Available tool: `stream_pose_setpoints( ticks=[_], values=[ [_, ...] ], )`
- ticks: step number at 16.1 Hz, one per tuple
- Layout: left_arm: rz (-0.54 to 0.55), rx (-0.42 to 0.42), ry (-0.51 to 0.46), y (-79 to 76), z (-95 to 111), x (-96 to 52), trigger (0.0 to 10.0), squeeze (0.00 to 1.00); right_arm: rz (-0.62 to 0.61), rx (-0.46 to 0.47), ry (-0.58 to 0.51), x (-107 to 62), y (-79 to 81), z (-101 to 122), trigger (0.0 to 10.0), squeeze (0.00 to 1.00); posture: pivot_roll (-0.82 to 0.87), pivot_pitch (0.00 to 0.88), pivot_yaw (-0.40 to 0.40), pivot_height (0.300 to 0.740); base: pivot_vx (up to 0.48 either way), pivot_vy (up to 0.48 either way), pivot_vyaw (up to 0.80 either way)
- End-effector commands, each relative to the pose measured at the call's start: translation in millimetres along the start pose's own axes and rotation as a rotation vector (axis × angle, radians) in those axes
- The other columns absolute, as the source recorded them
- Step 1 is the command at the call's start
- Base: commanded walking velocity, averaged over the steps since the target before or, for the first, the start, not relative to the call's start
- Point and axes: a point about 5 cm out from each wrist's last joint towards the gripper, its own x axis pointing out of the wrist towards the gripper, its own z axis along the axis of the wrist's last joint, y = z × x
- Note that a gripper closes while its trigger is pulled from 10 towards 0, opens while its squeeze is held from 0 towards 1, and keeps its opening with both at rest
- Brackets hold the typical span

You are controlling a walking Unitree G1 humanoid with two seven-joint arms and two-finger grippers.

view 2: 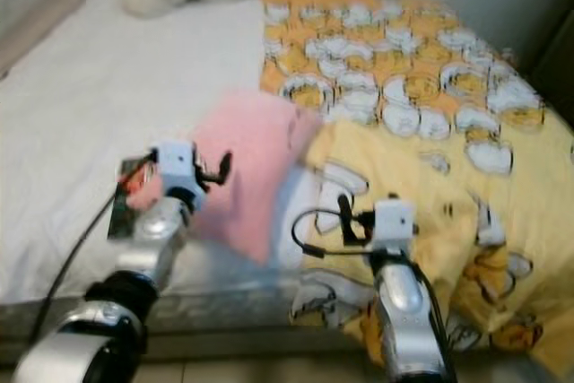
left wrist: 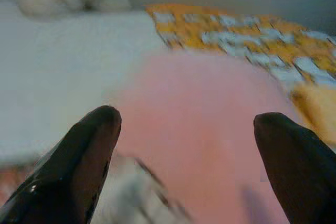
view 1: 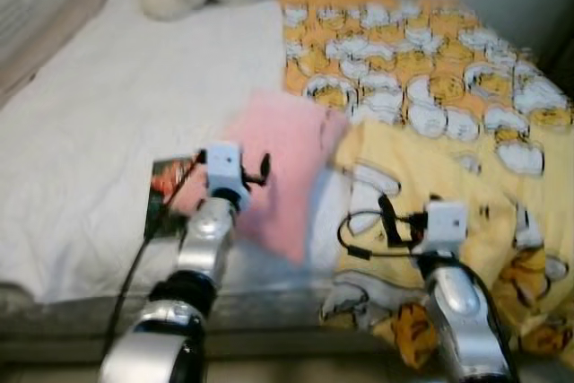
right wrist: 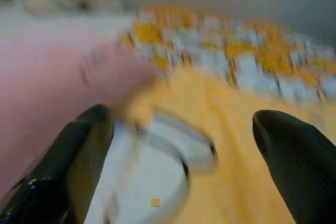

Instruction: Clean up the room

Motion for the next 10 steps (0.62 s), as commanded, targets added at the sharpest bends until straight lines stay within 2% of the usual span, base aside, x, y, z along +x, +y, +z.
stream_pose_setpoints(
  ticks=[1, 2, 3, 4, 6, 7, 8, 10],
  values=[
    [0.028, 0.041, -0.046, 11.6, 16.4, 6.5, 10.0, 0.00, 0.019, 0.054, -0.007, 7.3, 7.2, 8.8, 10.0, 0.00, -0.06, 0.000, 0.000, 0.740, 0.461, 0.000, 0.00],
    [0.040, 0.069, -0.046, 15.0, 21.7, 9.8, 10.0, 0.00, 0.030, 0.072, -0.005, 9.5, 8.5, 11.7, 10.0, 0.00, -0.06, 0.000, -0.002, 0.740, 0.274, 0.000, 0.00],
    [0.025, 0.094, -0.026, 22.9, 37.7, 20.7, 10.0, 0.00, 0.024, 0.162, 0.013, 16.8, 9.2, 17.0, 10.0, 0.00, -0.07, 0.000, -0.004, 0.740, 0.000, 0.000, 0.00],
    [-0.034, 0.079, 0.044, 27.9, 49.0, 30.4, 10.0, 0.00, 0.000, 0.298, 0.057, 23.1, 8.1, 17.4, 10.0, 0.00, -0.08, 0.000, -0.004, 0.740, 0.000, 0.000, 0.00],
    [-0.185, 0.006, 0.229, 29.4, 47.5, 35.6, 10.0, 0.00, -0.023, 0.490, 0.177, 27.5, 8.9, 3.3, 10.0, 0.00, -0.08, 0.000, -0.001, 0.740, 0.000, 0.000, 0.00],
    [-0.206, 0.000, 0.259, 31.1, 46.8, 35.6, 10.0, 0.00, -0.023, 0.511, 0.203, 27.3, 9.5, -0.7, 10.0, 0.00, -0.09, 0.000, 0.000, 0.740, 0.000, 0.000, 0.00],
    [-0.183, 0.022, 0.308, 41.0, 44.9, 34.4, 10.0, 0.00, -0.002, 0.529, 0.248, 27.5, 11.8, -8.7, 10.0, 0.00, -0.10, 0.000, 0.002, 0.740, 0.000, 0.000, 0.00],
    [-0.160, 0.043, 0.345, 52.5, 49.4, 34.3, 10.0, 0.00, 0.024, 0.554, 0.274, 31.6, 15.5, -5.7, 10.0, 0.00, -0.11, 0.000, -0.006, 0.740, 0.000, 0.000, 0.00]
  ],
)
